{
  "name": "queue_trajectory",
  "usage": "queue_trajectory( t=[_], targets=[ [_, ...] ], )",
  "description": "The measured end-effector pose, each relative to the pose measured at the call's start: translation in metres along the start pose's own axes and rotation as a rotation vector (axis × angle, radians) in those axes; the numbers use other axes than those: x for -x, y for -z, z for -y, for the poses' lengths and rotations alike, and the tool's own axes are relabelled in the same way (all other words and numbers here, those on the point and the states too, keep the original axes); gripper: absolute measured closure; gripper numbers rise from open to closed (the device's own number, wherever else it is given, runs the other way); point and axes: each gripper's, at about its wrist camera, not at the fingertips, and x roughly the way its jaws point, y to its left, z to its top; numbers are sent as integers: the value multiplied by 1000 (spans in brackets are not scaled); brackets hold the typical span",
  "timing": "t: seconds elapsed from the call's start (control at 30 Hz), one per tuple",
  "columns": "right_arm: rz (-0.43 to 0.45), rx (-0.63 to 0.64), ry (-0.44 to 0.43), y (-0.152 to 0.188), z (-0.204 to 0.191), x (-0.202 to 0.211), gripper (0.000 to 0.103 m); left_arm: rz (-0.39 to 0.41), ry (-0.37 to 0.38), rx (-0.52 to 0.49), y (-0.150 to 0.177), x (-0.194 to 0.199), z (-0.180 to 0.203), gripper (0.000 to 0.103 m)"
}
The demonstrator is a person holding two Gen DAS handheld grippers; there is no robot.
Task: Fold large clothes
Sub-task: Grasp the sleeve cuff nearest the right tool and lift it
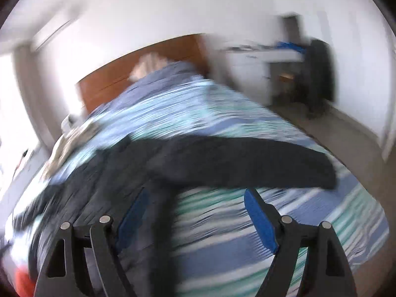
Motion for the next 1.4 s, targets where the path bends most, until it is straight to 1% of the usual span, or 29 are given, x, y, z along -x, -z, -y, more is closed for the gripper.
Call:
queue_trajectory(
  t=[0.07, 0.1, 0.17, 0.23, 0.27, 0.33, 0.37, 0.47, 0.5, 0.57, 0.6, 0.63, 0.67, 0.7, 0.73, 0.8, 0.87, 0.97, 1.0, 1.03, 1.07, 1.1, 1.17, 1.2, 1.23, 1.27, 1.3, 1.33, 1.4],
  targets=[
    [-3, -186, 77, -12, 60, -21, 21, -13, -6, 4, -1, -3, 1, 1],
    [-13, -250, 80, -14, 78, -27, 21, -14, -7, 8, -1, -3, 1, 1],
    [-52, -446, 18, -12, 123, -45, 21, -11, -7, 8, -3, -2, 2, 1],
    [-97, -579, -31, -5, 149, -62, 21, -12, -12, 0, -4, -3, 4, 1],
    [-142, -649, -49, 1, 161, -74, 21, -15, -13, -6, -5, -4, 6, 1],
    [-178, -738, -33, 9, 178, -91, 21, -18, -14, -17, -7, -5, 9, 1],
    [-184, -775, -41, 12, 185, -100, 21, -16, -16, -23, -8, -5, 11, 1],
    [-152, -872, -43, 12, 203, -122, 21, -10, -20, -32, -9, -3, 17, 1],
    [-149, -883, -37, 8, 206, -128, 22, -10, -22, -33, -9, -3, 19, 1],
    [-141, -867, -4, -2, 207, -140, 28, -13, -24, -32, -8, -3, 21, 1],
    [-139, -830, 42, -6, 207, -147, 47, -16, -27, -33, -7, -4, 21, 1],
    [-146, -788, 88, -8, 204, -151, 79, -19, -31, -33, -6, -4, 21, 1],
    [-148, -737, 130, -11, 199, -152, 82, -23, -37, -34, -4, -5, 21, 1],
    [-136, -710, 144, -13, 194, -150, 84, -27, -42, -34, -3, -5, 20, 1],
    [-99, -661, 160, -18, 185, -142, 91, -29, -47, -35, -3, -4, 20, 1],
    [11, -525, 156, -33, 155, -115, 92, -37, -59, -36, 0, -5, 16, 1],
    [86, -381, 131, -50, 119, -89, 94, -53, -64, -33, 1, -10, 12, 1],
    [219, -84, 44, -81, 31, -39, 94, -64, -62, -31, 2, -16, 10, 1],
    [246, -24, 21, -88, 13, -29, 94, -60, -61, -32, 1, -17, 10, 1],
    [286, 74, -20, -93, -21, -13, 94, -49, -59, -32, 0, -16, 10, 1],
    [311, 141, -50, -95, -45, -2, 94, -37, -58, -32, -1, -15, 10, 1],
    [345, 236, -98, -95, -81, 13, 94, -21, -58, -29, -3, -13, 10, 1],
    [368, 373, -182, -89, -135, 30, 94, -7, -52, -16, -6, -11, 7, 1],
    [369, 414, -207, -86, -152, 35, 94, -4, -46, -5, -6, -11, 5, 1],
    [369, 479, -238, -76, -178, 39, 94, -5, -35, 11, -7, -11, 1, 1],
    [361, 534, -267, -65, -201, 42, 94, -8, -25, 29, -6, -12, -5, 1],
    [352, 564, -286, -59, -215, 40, 95, -11, -21, 45, -6, -13, -10, 1],
    [333, 611, -314, -45, -236, 37, 95, -14, -21, 59, -5, -14, -15, 1],
    [285, 671, -354, -16, -265, 32, 95, -24, -33, 95, -1, -18, -30, 1]
  ],
)
